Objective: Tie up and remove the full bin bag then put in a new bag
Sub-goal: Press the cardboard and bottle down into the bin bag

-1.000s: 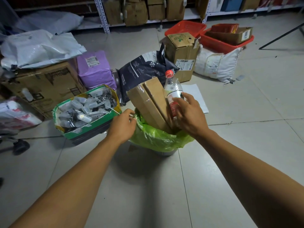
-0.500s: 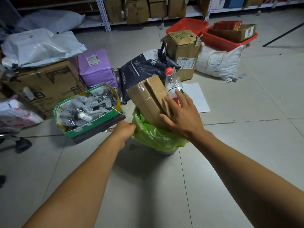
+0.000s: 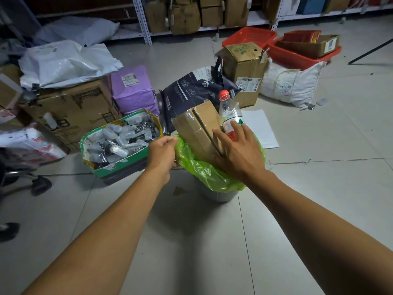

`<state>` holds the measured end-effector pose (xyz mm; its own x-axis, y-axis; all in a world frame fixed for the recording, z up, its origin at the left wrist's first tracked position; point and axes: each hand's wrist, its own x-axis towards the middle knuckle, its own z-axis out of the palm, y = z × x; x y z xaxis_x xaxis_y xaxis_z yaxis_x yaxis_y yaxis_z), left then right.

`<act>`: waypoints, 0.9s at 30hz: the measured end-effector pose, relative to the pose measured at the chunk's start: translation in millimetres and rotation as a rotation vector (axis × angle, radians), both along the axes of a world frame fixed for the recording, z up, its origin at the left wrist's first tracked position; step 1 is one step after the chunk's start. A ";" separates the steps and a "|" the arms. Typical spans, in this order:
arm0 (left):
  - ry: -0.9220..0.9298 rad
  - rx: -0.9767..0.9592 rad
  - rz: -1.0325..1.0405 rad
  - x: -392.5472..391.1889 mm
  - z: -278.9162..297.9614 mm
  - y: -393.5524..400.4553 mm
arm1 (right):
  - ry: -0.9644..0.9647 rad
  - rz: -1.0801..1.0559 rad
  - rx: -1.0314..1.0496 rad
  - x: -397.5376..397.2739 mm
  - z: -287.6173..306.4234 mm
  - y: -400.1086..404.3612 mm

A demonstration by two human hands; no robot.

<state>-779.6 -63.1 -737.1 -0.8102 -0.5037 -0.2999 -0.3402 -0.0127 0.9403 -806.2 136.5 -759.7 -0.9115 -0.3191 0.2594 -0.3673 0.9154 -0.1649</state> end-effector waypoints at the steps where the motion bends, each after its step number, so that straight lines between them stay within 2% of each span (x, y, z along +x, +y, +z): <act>1: 0.001 0.011 0.003 -0.3 1.4 1.4 | 0.003 -0.003 0.004 1.3 0.6 -0.7; 8: 0.018 0.217 0.088 -14.3 17.3 6.8 | 0.022 -0.030 0.028 7.8 3.4 -7.7; 15: -0.077 0.225 -0.154 -6.0 24.4 13.7 | 0.028 -0.046 0.033 9.7 4.3 -10.9; 27: 0.006 0.318 0.006 -10.8 31.7 7.6 | 0.033 -0.085 0.071 12.6 7.4 -21.5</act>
